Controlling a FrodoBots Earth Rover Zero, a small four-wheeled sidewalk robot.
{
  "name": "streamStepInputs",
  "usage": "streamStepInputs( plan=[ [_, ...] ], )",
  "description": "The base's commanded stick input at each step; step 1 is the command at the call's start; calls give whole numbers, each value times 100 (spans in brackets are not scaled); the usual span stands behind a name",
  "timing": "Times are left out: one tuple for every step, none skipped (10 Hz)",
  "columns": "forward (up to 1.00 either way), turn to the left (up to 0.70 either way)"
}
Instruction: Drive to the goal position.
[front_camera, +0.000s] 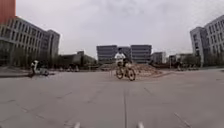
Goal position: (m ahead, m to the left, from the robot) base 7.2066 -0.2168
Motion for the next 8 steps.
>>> streamStepInputs(
  plan=[
    [85, 0],
    [85, 0],
    [85, 0],
    [85, 0],
    [85, 0],
    [85, 0],
    [85, 0],
    [85, 0]
  ],
)
